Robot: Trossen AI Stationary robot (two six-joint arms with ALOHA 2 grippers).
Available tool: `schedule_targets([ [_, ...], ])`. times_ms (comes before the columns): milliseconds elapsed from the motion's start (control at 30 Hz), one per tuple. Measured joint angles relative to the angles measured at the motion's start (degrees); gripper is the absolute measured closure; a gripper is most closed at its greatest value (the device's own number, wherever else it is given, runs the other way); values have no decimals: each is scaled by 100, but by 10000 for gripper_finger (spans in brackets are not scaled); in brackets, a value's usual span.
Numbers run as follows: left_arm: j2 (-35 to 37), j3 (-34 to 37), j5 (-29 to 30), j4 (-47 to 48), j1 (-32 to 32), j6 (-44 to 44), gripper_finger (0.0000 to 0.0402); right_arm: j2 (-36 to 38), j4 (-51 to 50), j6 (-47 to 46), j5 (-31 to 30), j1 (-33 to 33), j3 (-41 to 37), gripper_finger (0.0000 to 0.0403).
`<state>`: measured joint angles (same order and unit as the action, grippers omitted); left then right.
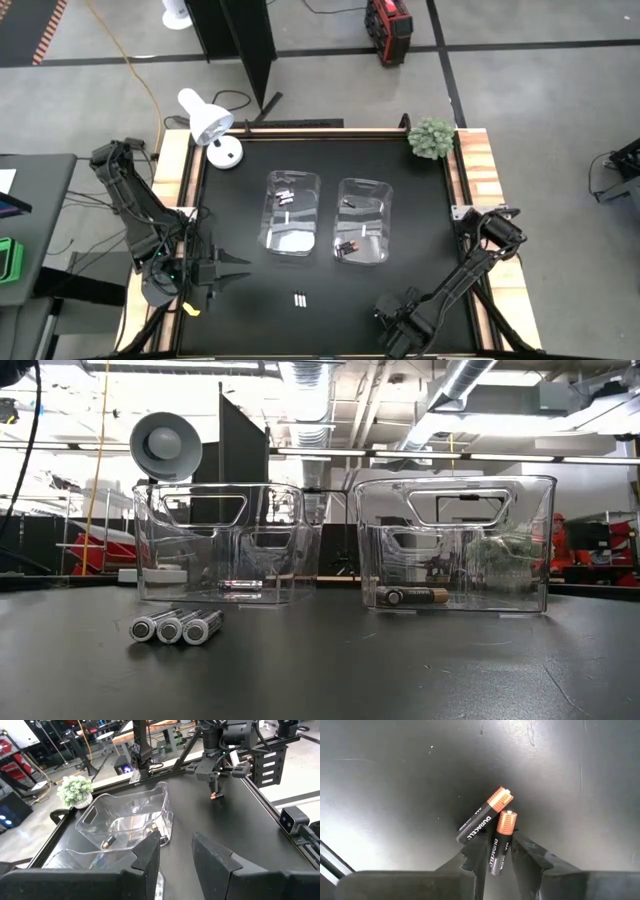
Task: Sort batteries
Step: Put the black battery into the right transparent bin
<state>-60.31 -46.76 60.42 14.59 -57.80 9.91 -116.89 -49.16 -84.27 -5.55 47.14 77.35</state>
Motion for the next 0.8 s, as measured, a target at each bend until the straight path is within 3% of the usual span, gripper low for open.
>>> schedule_targets([
  [467,0,0,0,0,0,-4,294,-12,60,15,1,0,-23,375],
  [800,0,0,0,0,-1,-4,294,27,48,76,1,1,-28,385],
])
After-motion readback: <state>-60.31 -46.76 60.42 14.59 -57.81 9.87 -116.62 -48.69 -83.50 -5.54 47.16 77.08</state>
